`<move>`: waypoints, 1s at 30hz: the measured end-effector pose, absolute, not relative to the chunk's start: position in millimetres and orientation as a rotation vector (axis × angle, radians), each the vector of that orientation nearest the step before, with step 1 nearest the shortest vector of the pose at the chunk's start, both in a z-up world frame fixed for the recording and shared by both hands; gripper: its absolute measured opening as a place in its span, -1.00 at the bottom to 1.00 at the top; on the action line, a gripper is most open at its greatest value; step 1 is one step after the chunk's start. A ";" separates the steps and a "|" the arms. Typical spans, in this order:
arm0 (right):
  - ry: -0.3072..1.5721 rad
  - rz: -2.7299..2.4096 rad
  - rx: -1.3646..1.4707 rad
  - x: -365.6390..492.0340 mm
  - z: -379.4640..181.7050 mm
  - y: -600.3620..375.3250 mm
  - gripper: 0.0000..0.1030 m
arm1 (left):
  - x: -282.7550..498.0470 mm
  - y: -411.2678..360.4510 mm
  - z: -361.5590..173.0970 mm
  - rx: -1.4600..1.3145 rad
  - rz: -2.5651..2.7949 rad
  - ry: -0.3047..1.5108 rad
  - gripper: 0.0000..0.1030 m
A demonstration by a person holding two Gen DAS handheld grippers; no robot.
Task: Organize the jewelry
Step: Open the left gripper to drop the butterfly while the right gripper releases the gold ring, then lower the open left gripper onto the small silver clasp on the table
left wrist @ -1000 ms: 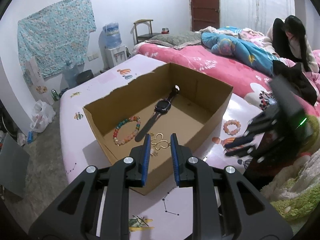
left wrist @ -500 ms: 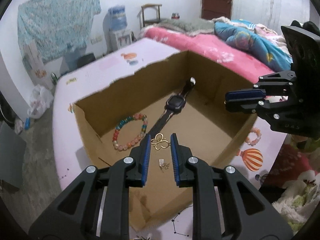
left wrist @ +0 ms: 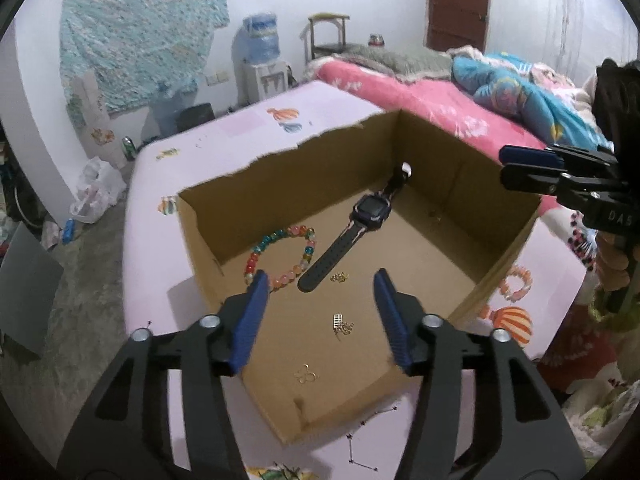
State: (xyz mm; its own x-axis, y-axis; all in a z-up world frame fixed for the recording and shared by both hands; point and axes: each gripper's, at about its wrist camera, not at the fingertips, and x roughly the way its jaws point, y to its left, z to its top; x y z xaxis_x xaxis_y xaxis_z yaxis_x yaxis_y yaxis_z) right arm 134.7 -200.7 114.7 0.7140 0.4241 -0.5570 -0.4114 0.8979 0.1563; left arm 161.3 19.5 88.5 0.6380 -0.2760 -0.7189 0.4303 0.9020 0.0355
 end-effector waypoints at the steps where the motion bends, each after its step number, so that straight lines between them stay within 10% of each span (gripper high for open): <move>1: 0.600 0.458 0.024 125.4 120.4 -206.0 -0.21 | 151.8 22.8 94.9 0.199 -0.397 0.758 0.16; 14: 0.711 0.508 0.118 61.0 96.6 -238.6 -0.04 | 53.6 5.9 102.8 0.158 -0.597 0.706 0.62; 22: 0.871 0.433 0.176 63.0 36.5 -239.9 -0.04 | 61.1 -29.8 23.5 0.148 -0.572 0.868 0.62; 30: 0.881 0.386 0.177 70.5 19.5 -240.6 -0.04 | 83.0 -50.5 -13.1 0.191 -0.473 0.882 0.19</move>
